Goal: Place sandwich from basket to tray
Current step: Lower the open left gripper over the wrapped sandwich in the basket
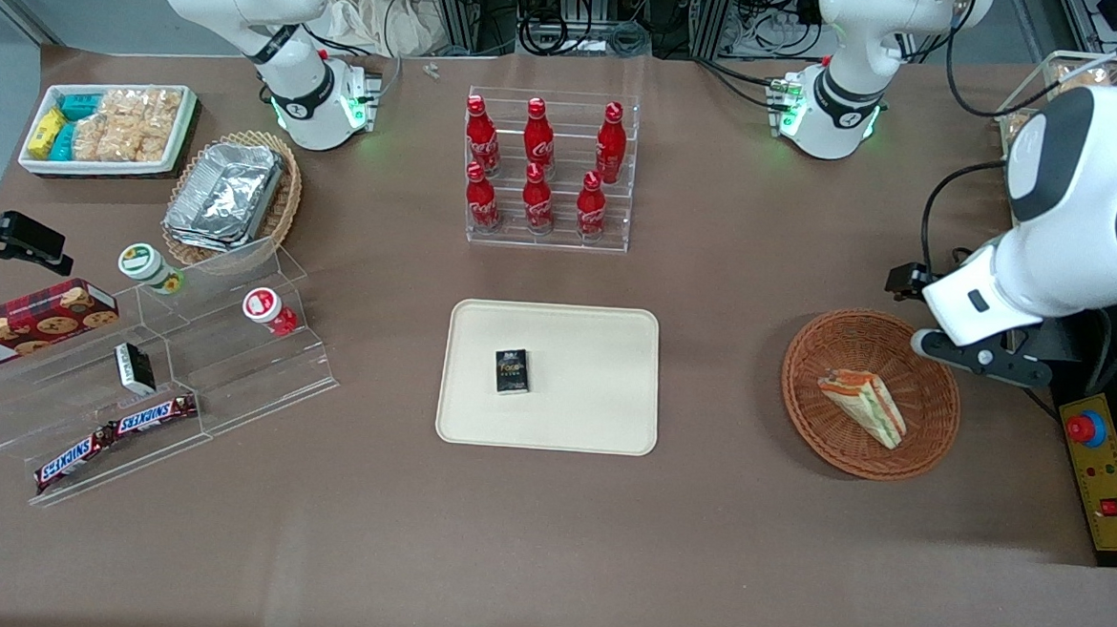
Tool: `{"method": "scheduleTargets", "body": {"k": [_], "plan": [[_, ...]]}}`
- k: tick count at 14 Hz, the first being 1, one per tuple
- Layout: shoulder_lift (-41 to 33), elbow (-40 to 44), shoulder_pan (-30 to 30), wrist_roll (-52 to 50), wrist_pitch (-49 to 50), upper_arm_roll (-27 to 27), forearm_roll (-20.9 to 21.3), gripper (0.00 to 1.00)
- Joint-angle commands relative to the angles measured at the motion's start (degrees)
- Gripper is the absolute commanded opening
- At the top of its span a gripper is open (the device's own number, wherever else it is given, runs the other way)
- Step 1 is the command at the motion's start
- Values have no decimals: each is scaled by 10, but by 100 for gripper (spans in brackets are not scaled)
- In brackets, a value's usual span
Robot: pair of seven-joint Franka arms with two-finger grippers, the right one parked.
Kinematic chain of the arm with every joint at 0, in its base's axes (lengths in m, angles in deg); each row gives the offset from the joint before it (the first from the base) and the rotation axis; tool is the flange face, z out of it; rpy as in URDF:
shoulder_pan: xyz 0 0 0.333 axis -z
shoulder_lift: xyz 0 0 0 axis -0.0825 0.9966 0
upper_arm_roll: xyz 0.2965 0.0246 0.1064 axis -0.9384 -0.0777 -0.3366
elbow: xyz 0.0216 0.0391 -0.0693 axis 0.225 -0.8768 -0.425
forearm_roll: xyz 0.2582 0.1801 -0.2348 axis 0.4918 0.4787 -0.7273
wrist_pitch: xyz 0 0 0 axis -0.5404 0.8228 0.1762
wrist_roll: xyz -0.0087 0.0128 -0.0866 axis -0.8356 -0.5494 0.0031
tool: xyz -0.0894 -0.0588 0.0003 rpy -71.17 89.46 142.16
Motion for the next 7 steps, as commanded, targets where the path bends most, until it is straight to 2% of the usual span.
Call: {"method": "scheduleTargets", "body": {"k": [1,5,7], "plan": [[18,26,-1,14,23,-1,-7,100],[28,27,-1,7,22,-2,1,100],[39,15,-2,-58,19,-2,0,100]]}}
